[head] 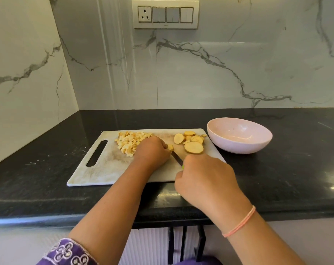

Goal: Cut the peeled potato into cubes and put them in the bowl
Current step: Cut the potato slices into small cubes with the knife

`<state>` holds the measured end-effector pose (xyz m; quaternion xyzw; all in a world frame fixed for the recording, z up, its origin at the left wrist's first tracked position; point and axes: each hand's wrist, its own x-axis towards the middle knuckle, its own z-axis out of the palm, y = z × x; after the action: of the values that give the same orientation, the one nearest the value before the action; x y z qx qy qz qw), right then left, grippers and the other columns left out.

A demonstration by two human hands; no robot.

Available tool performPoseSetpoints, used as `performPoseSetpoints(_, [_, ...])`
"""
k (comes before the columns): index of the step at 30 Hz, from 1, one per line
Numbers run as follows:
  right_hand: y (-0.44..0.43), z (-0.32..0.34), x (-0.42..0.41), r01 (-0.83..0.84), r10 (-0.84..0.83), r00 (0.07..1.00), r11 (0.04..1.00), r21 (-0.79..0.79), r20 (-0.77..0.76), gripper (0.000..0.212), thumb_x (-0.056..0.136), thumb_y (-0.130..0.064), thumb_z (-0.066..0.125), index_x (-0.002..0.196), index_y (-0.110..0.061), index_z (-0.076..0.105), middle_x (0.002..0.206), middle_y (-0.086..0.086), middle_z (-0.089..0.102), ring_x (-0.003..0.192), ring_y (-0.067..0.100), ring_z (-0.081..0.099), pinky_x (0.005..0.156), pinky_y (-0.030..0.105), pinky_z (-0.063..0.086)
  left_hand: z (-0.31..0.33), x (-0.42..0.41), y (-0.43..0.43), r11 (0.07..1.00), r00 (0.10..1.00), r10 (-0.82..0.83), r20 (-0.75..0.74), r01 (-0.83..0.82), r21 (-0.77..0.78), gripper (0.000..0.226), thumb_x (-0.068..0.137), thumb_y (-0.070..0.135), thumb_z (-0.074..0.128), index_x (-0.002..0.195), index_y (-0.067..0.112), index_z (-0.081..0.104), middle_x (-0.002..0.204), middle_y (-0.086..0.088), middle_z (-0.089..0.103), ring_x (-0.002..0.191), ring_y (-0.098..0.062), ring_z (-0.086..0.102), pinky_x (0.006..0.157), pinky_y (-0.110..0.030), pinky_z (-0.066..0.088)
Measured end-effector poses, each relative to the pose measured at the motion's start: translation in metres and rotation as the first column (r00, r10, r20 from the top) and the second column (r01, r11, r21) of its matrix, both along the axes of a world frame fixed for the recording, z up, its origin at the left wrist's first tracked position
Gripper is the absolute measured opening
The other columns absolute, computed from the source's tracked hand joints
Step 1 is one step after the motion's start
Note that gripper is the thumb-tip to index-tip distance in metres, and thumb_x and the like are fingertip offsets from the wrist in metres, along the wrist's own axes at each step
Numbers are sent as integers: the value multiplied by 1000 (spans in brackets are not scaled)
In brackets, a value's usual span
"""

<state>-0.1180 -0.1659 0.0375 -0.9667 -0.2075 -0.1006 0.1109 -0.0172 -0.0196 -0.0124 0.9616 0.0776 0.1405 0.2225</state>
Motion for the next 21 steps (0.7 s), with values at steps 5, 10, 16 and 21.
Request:
performPoseSetpoints(5, [-6,0,12,63,-64,998,993,97,13,18,95,-31,40,80,-20,42,67,-5,37,67,17,42,48,25,25,3,-3,6,993,992,-112,-59,114,24,29,93,23,53,117,20,68,125,8,63,109,-14,58,88,-24,44])
performPoseSetpoints(10, [13,-3,35,87,-85,996,992,88,-26,15,94,-26,42,90,-18,53,87,3,52,78,24,44,63,28,32,-1,-4,13,995,995,-96,3,96,24,42,91,28,57,132,24,56,128,6,62,114,-14,56,94,-27,45])
performPoseSetpoints(16, [24,-7,44,91,-88,995,994,62,-46,22,94,-26,44,108,-15,57,106,6,60,100,27,56,66,29,36,-6,3,10,995,998,-28,58,33,-97,52,86,31,62,133,19,45,119,8,64,109,-13,58,93,-34,48])
performPoseSetpoints(21, [20,1,34,38,-38,999,999,-10,-22,20,93,-26,45,76,-16,42,73,-1,43,74,22,44,48,25,25,-7,6,12,995,998,-3,68,10,-102,49,86,31,61,131,16,46,120,6,63,110,-15,57,93,-33,48])
